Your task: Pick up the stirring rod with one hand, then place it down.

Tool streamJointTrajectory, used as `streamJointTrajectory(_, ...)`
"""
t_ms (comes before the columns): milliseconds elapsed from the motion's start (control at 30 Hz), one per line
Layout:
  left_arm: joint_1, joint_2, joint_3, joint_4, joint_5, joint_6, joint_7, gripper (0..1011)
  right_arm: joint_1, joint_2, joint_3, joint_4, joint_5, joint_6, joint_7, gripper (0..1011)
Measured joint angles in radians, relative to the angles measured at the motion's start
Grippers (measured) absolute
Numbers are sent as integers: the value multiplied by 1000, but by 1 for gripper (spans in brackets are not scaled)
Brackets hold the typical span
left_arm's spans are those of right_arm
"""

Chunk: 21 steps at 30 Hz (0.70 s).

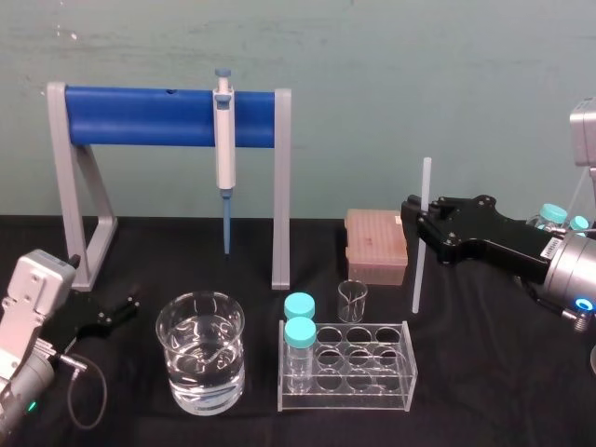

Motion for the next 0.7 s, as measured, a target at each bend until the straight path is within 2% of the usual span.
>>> streamJointTrajectory(700, 0, 0, 0, 0, 0, 0, 0, 1005, 0, 0, 0, 0, 0, 0, 0, 71)
